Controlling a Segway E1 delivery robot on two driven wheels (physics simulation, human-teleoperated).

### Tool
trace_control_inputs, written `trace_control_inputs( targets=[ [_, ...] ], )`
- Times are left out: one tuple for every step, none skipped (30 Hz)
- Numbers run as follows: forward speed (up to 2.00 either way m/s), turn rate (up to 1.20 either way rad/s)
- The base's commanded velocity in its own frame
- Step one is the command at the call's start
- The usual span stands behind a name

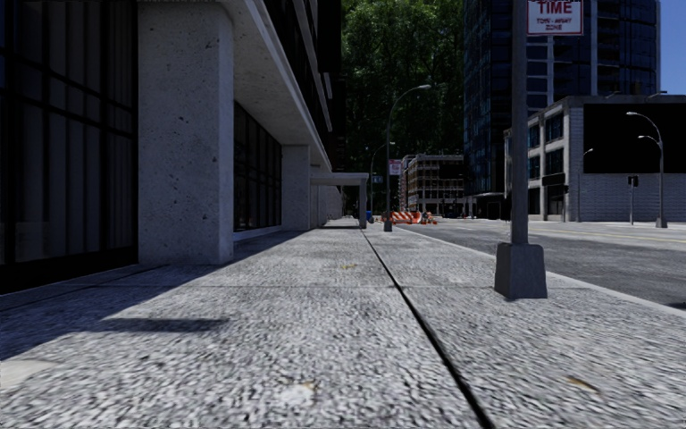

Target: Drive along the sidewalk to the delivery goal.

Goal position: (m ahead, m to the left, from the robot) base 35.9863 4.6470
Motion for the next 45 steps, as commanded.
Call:
trace_control_inputs(
  targets=[
    [2.0,0.0],
    [2.0,0.0],
    [2.0,0.0],
    [2.0,0.0],
    [2.0,0.0],
    [2.0,0.0],
    [2.0,0.0],
    [2.0,0.0],
    [2.0,0.0],
    [2.0,0.0],
    [2.0,0.0],
    [2.0,0.0],
    [2.0,0.0],
    [2.0,0.0],
    [2.0,0.0],
    [2.0,0.0],
    [2.0,0.0],
    [2.0,0.0],
    [2.0,0.0],
    [2.0,0.0],
    [2.0,0.0],
    [2.0,0.0],
    [2.0,0.0],
    [2.0,0.0],
    [2.0,0.0],
    [2.0,0.0],
    [2.0,0.0],
    [2.0,0.0],
    [2.0,0.0],
    [2.0,0.0],
    [2.0,0.0],
    [2.0,0.0],
    [2.0,0.0],
    [2.0,0.0],
    [2.0,0.0],
    [2.0,0.0],
    [2.0,0.0],
    [2.0,0.0],
    [2.0,0.0],
    [2.0,0.0],
    [2.0,0.0],
    [2.0,0.0],
    [2.0,0.0],
    [2.0,0.0],
    [2.0,0.0]
  ],
)
